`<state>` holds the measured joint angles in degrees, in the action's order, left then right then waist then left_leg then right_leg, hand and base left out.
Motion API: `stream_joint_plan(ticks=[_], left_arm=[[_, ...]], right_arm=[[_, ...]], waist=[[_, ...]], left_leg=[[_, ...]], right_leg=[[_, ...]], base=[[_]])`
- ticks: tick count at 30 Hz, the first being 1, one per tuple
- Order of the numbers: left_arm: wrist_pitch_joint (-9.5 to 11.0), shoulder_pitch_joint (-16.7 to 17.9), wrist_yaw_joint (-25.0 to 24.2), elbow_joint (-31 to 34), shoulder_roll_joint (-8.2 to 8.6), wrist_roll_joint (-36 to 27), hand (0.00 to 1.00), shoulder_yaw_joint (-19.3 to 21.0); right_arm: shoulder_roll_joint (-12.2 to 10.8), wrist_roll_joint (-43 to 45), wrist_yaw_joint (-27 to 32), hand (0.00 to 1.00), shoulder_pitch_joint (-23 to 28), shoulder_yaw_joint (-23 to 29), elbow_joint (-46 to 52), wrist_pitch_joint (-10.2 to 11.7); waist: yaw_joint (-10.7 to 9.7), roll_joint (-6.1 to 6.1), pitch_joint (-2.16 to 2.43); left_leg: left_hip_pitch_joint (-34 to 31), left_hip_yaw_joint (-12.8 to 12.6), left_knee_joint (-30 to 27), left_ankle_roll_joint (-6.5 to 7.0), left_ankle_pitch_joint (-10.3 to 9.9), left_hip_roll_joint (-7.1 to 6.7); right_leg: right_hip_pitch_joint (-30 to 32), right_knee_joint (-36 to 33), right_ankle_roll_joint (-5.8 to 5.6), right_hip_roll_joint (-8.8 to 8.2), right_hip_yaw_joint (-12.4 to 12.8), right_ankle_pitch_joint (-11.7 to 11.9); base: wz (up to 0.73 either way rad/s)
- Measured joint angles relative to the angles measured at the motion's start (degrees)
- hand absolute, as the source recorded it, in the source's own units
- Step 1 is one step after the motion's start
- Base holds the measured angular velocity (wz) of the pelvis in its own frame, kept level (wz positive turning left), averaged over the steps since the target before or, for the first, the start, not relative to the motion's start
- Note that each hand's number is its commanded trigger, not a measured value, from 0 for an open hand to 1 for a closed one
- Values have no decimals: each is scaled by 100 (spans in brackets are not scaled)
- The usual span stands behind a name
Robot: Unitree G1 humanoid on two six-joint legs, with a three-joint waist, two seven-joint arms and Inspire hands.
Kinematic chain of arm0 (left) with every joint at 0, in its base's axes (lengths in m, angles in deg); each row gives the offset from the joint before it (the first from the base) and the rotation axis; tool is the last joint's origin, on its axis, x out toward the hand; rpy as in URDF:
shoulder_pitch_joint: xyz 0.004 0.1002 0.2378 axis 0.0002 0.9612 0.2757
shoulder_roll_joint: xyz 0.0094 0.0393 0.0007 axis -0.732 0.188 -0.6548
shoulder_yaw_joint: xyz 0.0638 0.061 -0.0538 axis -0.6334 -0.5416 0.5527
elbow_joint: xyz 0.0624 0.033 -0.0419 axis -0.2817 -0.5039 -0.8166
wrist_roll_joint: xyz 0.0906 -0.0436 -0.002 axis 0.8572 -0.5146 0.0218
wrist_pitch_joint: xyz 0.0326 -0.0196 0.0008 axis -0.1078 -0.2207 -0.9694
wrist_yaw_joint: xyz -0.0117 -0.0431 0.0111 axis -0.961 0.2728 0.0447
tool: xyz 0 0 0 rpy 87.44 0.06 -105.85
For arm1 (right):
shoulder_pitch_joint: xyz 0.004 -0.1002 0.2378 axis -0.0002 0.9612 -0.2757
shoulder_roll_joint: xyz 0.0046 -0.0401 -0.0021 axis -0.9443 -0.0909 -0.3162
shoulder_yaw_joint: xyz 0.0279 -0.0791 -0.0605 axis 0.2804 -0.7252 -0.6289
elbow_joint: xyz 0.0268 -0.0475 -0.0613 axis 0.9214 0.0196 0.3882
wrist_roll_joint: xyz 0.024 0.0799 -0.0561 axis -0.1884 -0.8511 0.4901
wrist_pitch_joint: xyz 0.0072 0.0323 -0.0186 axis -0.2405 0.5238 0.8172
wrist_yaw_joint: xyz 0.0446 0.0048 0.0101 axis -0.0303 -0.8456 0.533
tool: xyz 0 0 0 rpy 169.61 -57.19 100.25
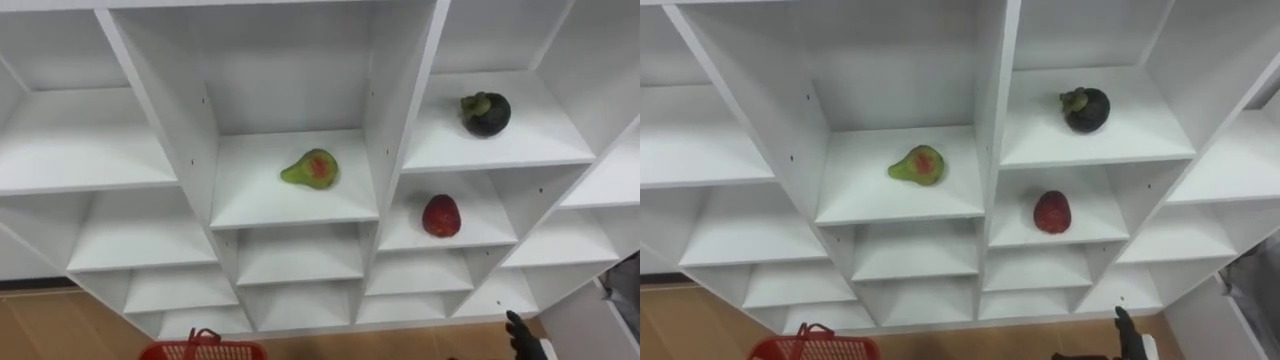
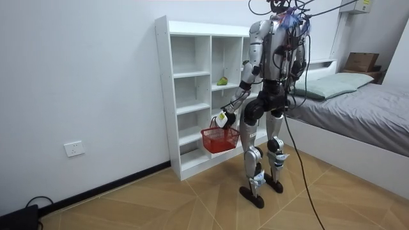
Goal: Collect fruits from the closet
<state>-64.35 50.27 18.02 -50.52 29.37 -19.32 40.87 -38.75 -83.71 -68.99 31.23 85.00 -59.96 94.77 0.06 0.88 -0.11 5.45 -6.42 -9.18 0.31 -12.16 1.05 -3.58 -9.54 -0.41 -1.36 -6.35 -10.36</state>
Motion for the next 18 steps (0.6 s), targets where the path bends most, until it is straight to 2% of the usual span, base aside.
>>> stream_joint_plan(ticks=[3,4,6,8,10,14,18], left_arm=[[0,5,35,45,-11,-5,100,-38],[0,5,47,79,-19,-5,100,-82],[5,4,25,95,-15,-9,100,-158],[5,20,-12,98,-27,-130,100,-158],[5,25,-55,111,-65,-245,100,-225],[22,71,-75,226,-65,-387,100,-404],[36,89,-85,193,-64,-448,100,-536]], right_arm=[[2,13,191,0,474,-215,1333,11],[-12,46,204,0,543,-278,1760,10],[-19,64,206,0,643,-309,2544,-6],[-7,79,283,0,647,-337,3256,-6],[15,326,497,0,656,-433,3941,72],[21,610,753,0,649,-543,4271,105],[37,941,942,0,549,-605,4317,149]], waist=[[-2,10,9],[-75,23,14],[-131,6,22],[-118,-3,18],[-132,-7,19],[-122,-6,20],[-116,-84,19]], left_leg=[[-28,-45,-2,0,0,11],[-41,-48,-5,-1,0,13],[-68,-75,-6,0,1,13],[-51,-196,-5,0,1,34],[-53,-222,-4,0,0,42],[-49,-223,-5,2,-1,42],[-63,-221,-13,3,-1,44]], right_leg=[[42,-18,12,6,17,12],[54,-19,14,8,12,21],[62,-29,7,7,33,37],[84,-30,10,38,166,75],[84,-14,13,48,183,103],[77,-19,7,48,181,125],[81,-21,10,51,182,146]], base=[[-6],[0],[-8],[-28],[-10],[0],[0]])
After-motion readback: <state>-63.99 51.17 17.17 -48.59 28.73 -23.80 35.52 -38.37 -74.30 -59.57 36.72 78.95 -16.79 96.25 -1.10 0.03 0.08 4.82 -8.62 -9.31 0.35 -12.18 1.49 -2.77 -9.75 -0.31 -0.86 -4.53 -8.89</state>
